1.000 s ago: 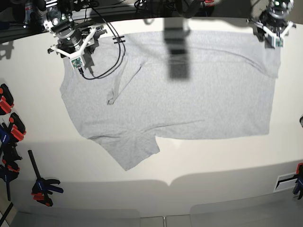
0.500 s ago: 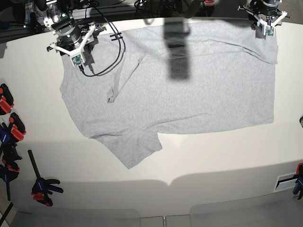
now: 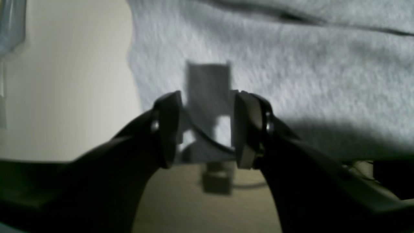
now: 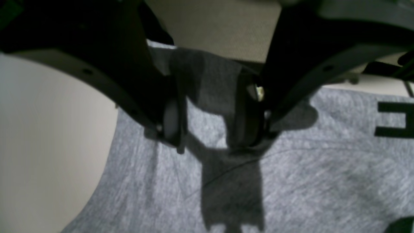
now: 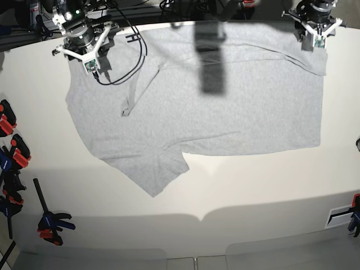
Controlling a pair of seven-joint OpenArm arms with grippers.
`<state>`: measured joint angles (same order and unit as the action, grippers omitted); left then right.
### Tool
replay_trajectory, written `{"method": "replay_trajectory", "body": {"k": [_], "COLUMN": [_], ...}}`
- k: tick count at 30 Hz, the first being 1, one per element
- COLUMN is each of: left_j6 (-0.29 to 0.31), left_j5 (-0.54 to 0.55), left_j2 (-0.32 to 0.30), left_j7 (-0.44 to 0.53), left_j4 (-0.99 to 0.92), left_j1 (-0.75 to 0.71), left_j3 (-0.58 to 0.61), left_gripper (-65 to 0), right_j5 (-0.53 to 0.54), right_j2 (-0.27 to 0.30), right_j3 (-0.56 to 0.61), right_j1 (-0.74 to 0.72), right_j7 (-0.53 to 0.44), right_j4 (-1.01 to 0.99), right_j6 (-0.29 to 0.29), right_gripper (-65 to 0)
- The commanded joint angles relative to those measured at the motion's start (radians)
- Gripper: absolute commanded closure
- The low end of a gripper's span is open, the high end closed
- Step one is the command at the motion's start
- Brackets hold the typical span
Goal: Fold the T-shirt properly
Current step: 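Move the left gripper down along the shirt side toward the hem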
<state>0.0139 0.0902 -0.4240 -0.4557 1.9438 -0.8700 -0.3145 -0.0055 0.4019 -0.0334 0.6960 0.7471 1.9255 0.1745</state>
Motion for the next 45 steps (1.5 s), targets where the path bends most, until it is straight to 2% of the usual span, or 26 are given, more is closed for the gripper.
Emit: {"method": "replay_trajectory", "body": {"k": [1,3,5,9,11,15,17,19,22,26,31,34,36,41,45], "left_j6": [-0.014,-0.048,-0.052,-0.051,-0.040,0.059,0.074,0.094,0.174,0.253,0.344,0.383,0.385,0.383,0.382], "left_j5": [-0.023,-0.022,-0.021,-0.002,0.023,0.142,0.188,0.244,0.365,0.447,0.558,0.533,0.479,0.325,0.199], "left_j2": [-0.008,-0.009,-0.009,-0.012,-0.021,-0.056,-0.075,-0.098,-0.130,-0.142,-0.142,-0.142,-0.142,-0.146,-0.178], "left_j7": [0.006,0.003,0.003,0.002,-0.022,-0.069,-0.080,-0.108,-0.121,-0.132,-0.204,-0.218,-0.213,-0.121,-0.040], "left_j4": [0.037,0.077,0.112,0.139,0.139,0.138,0.127,0.105,0.039,-0.132,-0.457,-0.674,-0.824,-1.211,-1.496], "left_j1": [-0.011,-0.010,-0.008,0.040,0.089,0.217,0.299,0.391,0.525,0.700,0.952,1.121,1.233,1.466,1.580], "left_j3": [-0.014,-0.033,-0.059,-0.100,-0.101,-0.101,-0.101,-0.101,-0.101,-0.100,-0.080,-0.048,-0.022,0.041,0.135], "left_gripper": [-25.4,-25.4,-25.4,-25.4,-25.4,-25.4,-25.5,-25.4,-25.4,-25.4,-25.4,-25.4,-25.4,-25.4,-25.4], "right_j5": [-0.019,-0.023,-0.050,-0.178,-0.236,-0.253,-0.254,-0.253,-0.252,-0.246,-0.245,-0.246,-0.245,-0.246,-0.245], "right_j2": [0.011,0.011,0.011,0.011,0.011,0.011,0.011,0.011,0.011,0.011,0.011,0.011,0.011,0.010,0.011], "right_j3": [0.000,0.000,0.000,0.000,0.000,0.000,0.000,0.000,0.000,0.000,0.000,0.000,0.000,0.000,0.000], "right_j1": [0.014,0.014,0.013,0.003,-0.019,-0.083,-0.110,-0.124,-0.129,-0.129,-0.129,-0.131,-0.130,-0.130,-0.130], "right_j7": [0.036,0.035,0.031,0.024,0.029,0.089,0.106,0.101,0.078,0.077,0.076,0.077,0.080,0.085,0.085], "right_j4": [0.017,0.047,0.077,0.131,0.145,0.166,0.176,0.189,0.216,0.254,0.268,0.268,0.268,0.268,0.268], "right_j6": [-0.014,-0.022,-0.043,-0.119,-0.132,-0.129,-0.129,-0.127,-0.089,-0.079,-0.078,-0.078,-0.078,-0.077,-0.077], "right_gripper": [-26.5,-26.5,-26.5,-26.5,-26.5,-26.5,-26.5,-26.5,-26.5,-26.5,-26.5,-26.5,-26.5,-26.5,-26.5]}}
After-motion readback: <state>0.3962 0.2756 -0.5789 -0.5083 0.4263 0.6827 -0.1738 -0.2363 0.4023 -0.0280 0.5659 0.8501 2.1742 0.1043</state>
